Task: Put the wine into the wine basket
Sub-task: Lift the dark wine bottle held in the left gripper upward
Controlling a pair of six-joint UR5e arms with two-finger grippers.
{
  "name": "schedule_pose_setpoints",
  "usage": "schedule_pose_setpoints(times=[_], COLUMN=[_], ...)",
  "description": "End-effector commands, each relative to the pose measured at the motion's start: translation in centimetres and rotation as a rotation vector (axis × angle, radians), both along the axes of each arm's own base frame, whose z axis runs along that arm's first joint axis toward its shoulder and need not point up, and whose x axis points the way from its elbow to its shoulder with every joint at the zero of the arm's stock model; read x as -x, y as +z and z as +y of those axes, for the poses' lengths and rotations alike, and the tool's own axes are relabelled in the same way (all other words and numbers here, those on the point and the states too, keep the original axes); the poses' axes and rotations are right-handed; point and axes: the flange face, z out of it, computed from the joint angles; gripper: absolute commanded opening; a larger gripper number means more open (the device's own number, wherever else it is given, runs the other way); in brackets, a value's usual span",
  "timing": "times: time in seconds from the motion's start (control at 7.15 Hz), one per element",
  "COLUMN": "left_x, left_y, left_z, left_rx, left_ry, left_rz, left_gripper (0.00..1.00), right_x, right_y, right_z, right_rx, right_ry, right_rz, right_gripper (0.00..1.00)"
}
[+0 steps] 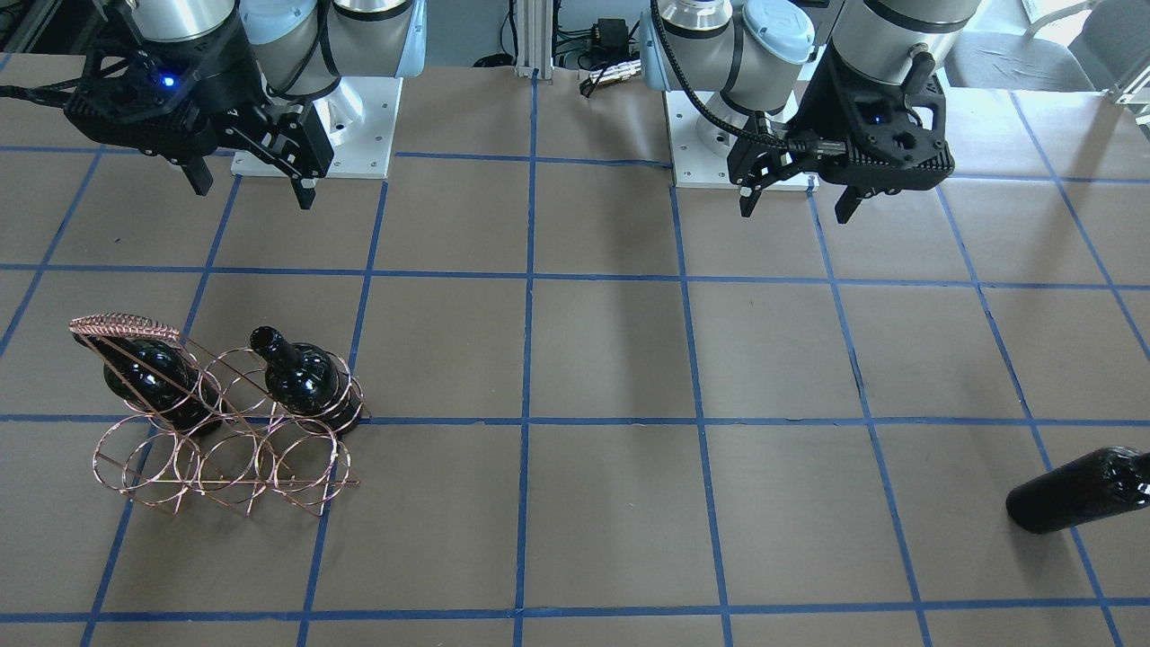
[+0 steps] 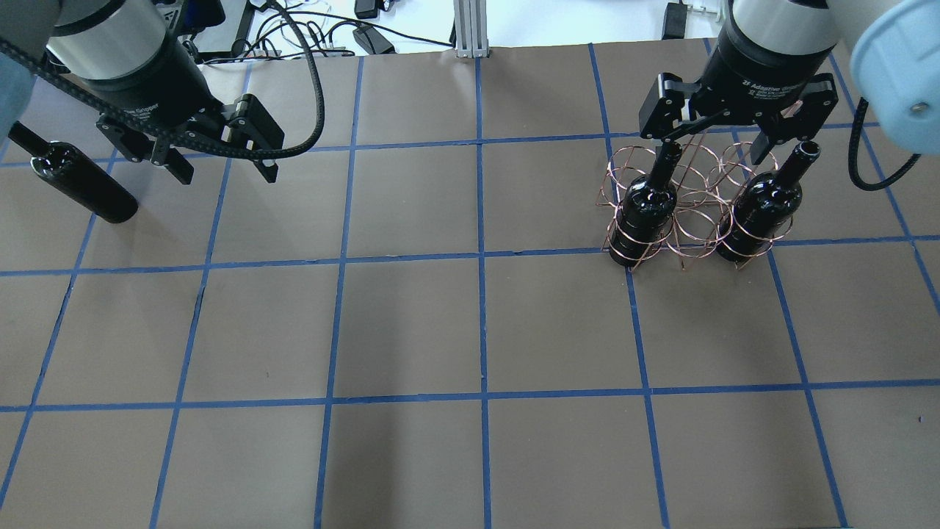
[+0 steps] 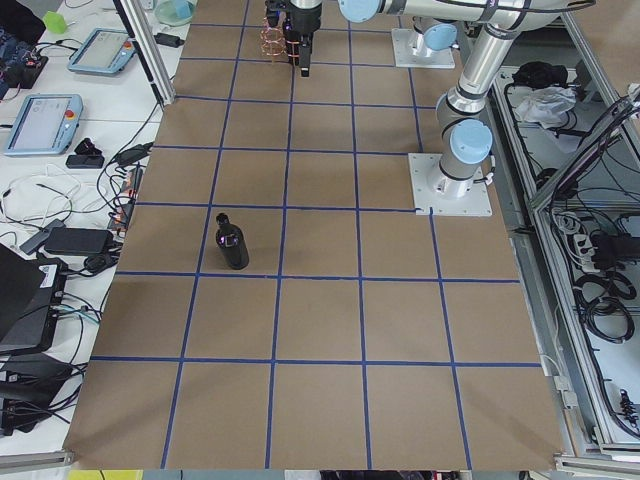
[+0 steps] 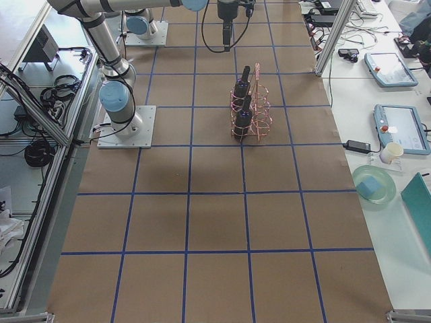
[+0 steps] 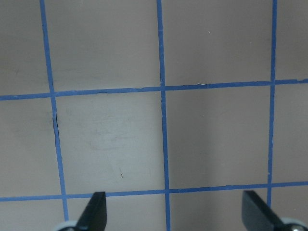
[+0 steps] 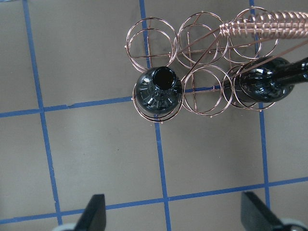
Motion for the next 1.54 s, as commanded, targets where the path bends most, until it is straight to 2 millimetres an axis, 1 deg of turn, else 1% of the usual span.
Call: schedule_pose_setpoints(times=[0.0,0.7,0.98,1.12,1.26,1.4], left_x=[0.03,-0.13,-0.24,-0.27,-0.73,-0.78], left_y=[-0.15,-0.42,-0.43,-0.59,-0.47,-0.49], left_z=[-0.13,-0.41,-0.57,-0.59,-0.76,-0.74], left_rx=[0.001,-0.002,0.002,-0.002,0.004,0.002], left_ry=[0.0,-0.003,0.005,0.002,0.014,0.014], left_rz=[0.003,0.002,0.006,0.003,0.002,-0.003], left_gripper=[1.0,1.0,1.0,1.0,1.0,1.0], right_x=[0.0,-0.05,-0.06,-0.11,-0.32,-0.47], right_y=[-0.02,-0.14,0.25,0.25,0.23,0.47], right_z=[-0.14,-0.21,0.16,0.08,0.08,-0.27], right_rx=[0.002,0.002,0.006,0.006,0.004,0.008], right_ry=[0.004,0.006,0.006,0.006,0.009,0.045], right_rz=[0.0,-0.004,-0.006,-0.018,-0.047,-0.059], right_gripper=[1.0,1.0,1.0,1.0,1.0,1.0])
